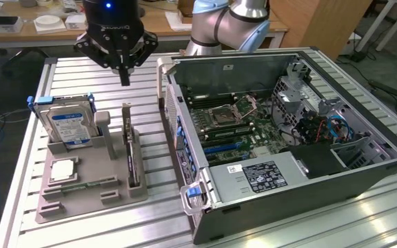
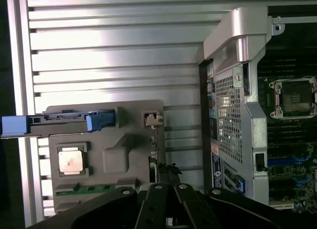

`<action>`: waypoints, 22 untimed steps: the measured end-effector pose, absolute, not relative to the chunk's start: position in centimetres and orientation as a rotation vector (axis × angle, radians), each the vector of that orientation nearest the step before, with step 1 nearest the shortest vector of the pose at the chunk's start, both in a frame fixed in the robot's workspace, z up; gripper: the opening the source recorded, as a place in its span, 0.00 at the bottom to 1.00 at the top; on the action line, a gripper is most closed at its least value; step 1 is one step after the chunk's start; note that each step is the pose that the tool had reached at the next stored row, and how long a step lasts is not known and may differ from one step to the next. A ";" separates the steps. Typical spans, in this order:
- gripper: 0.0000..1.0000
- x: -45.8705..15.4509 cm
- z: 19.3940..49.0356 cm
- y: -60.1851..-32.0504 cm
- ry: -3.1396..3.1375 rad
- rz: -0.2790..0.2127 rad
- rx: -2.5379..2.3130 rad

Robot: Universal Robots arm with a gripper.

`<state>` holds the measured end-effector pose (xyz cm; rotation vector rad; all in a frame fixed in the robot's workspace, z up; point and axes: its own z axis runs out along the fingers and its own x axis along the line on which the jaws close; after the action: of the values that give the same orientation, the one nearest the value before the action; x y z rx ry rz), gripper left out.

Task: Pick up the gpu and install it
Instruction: 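Reach for the gpu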

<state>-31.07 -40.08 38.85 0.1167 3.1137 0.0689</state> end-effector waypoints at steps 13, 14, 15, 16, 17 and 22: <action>0.10 -33.5 38.8 -40.1 3.114 0.069 0.117; 0.10 -33.7 38.7 -40.1 3.114 0.069 0.117; 0.10 -33.9 38.7 -40.1 3.114 0.069 0.117; 0.10 -34.1 38.7 -40.2 3.114 0.069 0.117; 0.10 -34.2 38.7 -40.2 3.114 0.069 0.117; 0.10 -34.2 38.7 -40.2 3.114 0.069 0.116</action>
<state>-34.19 -40.15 38.73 0.1165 3.1137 0.0688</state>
